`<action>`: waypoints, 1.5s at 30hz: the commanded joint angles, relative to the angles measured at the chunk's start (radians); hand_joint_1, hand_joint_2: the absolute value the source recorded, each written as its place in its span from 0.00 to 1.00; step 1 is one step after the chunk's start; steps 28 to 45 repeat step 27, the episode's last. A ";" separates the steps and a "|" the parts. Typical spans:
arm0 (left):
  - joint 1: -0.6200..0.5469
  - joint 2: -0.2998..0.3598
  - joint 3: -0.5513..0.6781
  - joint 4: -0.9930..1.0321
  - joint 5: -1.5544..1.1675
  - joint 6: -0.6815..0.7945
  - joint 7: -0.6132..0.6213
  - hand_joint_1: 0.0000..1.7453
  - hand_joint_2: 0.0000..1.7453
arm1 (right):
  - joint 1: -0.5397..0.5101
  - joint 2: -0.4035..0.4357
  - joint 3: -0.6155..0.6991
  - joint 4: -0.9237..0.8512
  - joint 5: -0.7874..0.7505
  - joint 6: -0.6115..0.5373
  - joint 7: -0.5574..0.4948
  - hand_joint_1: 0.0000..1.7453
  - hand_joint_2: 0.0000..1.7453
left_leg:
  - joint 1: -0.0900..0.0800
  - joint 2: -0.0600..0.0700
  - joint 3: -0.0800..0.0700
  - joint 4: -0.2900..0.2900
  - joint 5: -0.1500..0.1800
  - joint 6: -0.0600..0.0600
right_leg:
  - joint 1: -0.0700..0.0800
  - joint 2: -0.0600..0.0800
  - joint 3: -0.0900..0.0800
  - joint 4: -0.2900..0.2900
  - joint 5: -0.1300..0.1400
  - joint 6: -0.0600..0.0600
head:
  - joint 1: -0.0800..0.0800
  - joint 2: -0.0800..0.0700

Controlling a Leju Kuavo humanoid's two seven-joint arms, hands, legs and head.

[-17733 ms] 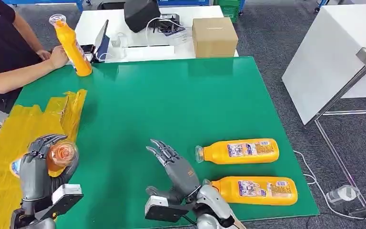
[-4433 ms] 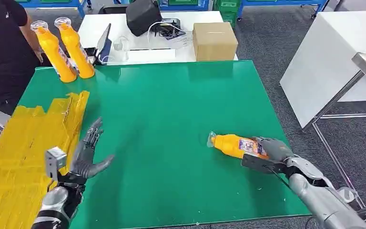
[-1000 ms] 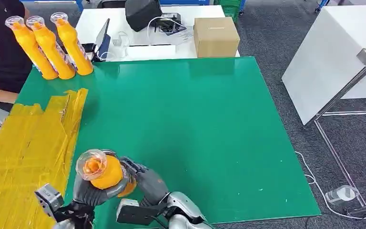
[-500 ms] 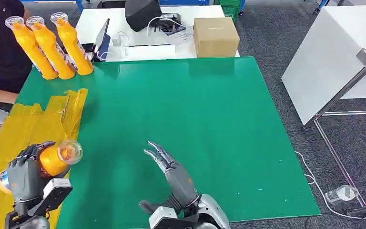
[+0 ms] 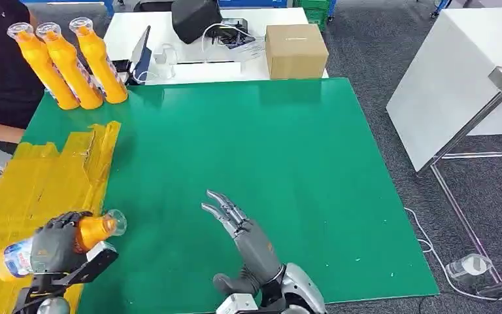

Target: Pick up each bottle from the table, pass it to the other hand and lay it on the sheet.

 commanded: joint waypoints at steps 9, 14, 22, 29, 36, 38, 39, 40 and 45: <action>-0.053 0.067 -0.062 0.321 0.009 -0.183 -0.015 0.00 1.00 | -0.081 -0.025 0.011 0.060 -0.026 0.043 -0.001 0.00 0.00 | -0.001 -0.001 0.010 -0.004 0.002 -0.001 | 0.000 -0.002 0.009 -0.002 0.000 0.000 | -0.001 0.000; -0.009 0.053 -0.044 0.189 0.085 -0.279 -0.029 0.00 1.00 | -0.067 -0.026 -0.011 0.068 -0.011 0.040 0.002 0.00 0.00 | -0.001 -0.002 0.016 -0.004 0.001 -0.001 | 0.000 -0.002 0.016 -0.001 -0.002 0.000 | 0.000 0.000; 0.031 0.045 -0.042 0.103 0.127 -0.309 -0.060 0.00 1.00 | -0.056 -0.023 -0.027 0.072 -0.007 0.043 0.007 0.00 0.00 | -0.001 -0.005 0.019 -0.003 0.001 -0.001 | -0.001 -0.004 0.019 0.000 -0.003 0.000 | 0.000 0.000; 0.138 0.024 -0.044 -0.142 0.171 -0.367 -0.082 0.00 0.00 | -0.013 -0.027 -0.068 0.060 -0.003 0.049 -0.001 0.00 0.00 | -0.001 -0.004 0.016 -0.002 0.000 -0.001 | 0.000 -0.005 0.016 0.000 -0.003 0.000 | -0.001 0.000; 0.138 0.024 -0.044 -0.142 0.171 -0.367 -0.082 0.00 0.00 | -0.013 -0.027 -0.068 0.060 -0.003 0.049 -0.001 0.00 0.00 | -0.001 -0.004 0.016 -0.002 0.000 -0.001 | 0.000 -0.005 0.016 0.000 -0.003 0.000 | -0.001 0.000; 0.138 0.024 -0.044 -0.142 0.171 -0.367 -0.082 0.00 0.00 | -0.013 -0.027 -0.068 0.060 -0.003 0.049 -0.001 0.00 0.00 | -0.001 -0.004 0.016 -0.002 0.000 -0.001 | 0.000 -0.005 0.016 0.000 -0.003 0.000 | -0.001 0.000; 0.138 0.024 -0.044 -0.142 0.171 -0.367 -0.082 0.00 0.00 | -0.013 -0.027 -0.068 0.060 -0.003 0.049 -0.001 0.00 0.00 | -0.001 -0.004 0.016 -0.002 0.000 -0.001 | 0.000 -0.005 0.016 0.000 -0.003 0.000 | -0.001 0.000; 0.138 0.024 -0.044 -0.142 0.171 -0.367 -0.082 0.00 0.00 | -0.013 -0.027 -0.068 0.060 -0.003 0.049 -0.001 0.00 0.00 | -0.001 -0.004 0.016 -0.002 0.000 -0.001 | 0.000 -0.005 0.016 0.000 -0.003 0.000 | -0.001 0.000; 0.138 0.024 -0.044 -0.142 0.171 -0.367 -0.082 0.00 0.00 | -0.013 -0.027 -0.068 0.060 -0.003 0.049 -0.001 0.00 0.00 | -0.001 -0.004 0.016 -0.002 0.000 -0.001 | 0.000 -0.005 0.016 0.000 -0.003 0.000 | -0.001 0.000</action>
